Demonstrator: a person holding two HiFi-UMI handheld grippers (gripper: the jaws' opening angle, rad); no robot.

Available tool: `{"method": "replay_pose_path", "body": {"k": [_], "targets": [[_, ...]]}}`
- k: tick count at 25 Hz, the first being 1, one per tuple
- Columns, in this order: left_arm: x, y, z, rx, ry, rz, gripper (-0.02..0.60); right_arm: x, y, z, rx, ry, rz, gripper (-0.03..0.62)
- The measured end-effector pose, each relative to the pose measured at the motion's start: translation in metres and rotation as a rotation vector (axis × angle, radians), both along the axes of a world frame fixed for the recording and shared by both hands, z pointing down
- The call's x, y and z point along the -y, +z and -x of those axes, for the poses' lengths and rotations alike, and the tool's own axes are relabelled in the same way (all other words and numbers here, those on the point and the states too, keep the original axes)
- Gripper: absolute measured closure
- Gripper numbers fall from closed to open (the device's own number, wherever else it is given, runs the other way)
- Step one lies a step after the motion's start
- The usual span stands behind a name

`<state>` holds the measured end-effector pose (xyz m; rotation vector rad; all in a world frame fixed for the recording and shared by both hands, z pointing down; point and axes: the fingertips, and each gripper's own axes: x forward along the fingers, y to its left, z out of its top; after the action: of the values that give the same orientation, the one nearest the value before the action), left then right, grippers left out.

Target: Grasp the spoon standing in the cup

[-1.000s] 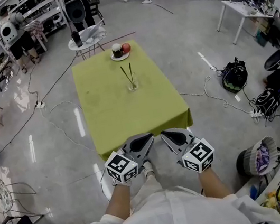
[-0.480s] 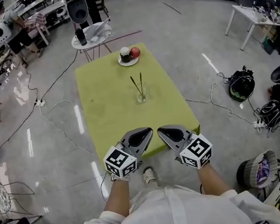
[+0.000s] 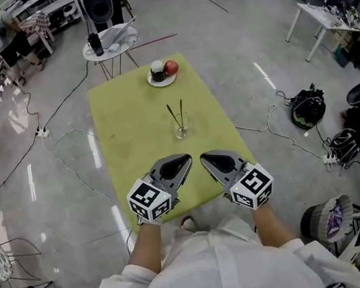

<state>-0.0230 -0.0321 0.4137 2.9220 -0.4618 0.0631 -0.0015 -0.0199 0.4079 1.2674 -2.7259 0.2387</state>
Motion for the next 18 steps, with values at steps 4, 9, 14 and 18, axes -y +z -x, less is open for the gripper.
{"method": "replay_pose_path", "body": {"k": [4, 9, 14, 18], "targets": [[0.014, 0.004, -0.003, -0.002, -0.004, 0.012, 0.577, 0.018, 0.005, -0.005, -0.022, -0.012, 0.003, 0.589], [0.036, 0.010, -0.009, 0.008, -0.056, 0.023, 0.577, 0.043, 0.009, -0.011, -0.022, -0.076, 0.017, 0.589], [0.056, 0.018, -0.017, 0.023, -0.136, 0.042, 0.577, 0.066, 0.015, -0.021, -0.011, -0.153, 0.039, 0.589], [0.069, 0.022, -0.019, 0.036, -0.190, 0.047, 0.577, 0.077, 0.023, -0.023, -0.018, -0.211, 0.053, 0.589]]}}
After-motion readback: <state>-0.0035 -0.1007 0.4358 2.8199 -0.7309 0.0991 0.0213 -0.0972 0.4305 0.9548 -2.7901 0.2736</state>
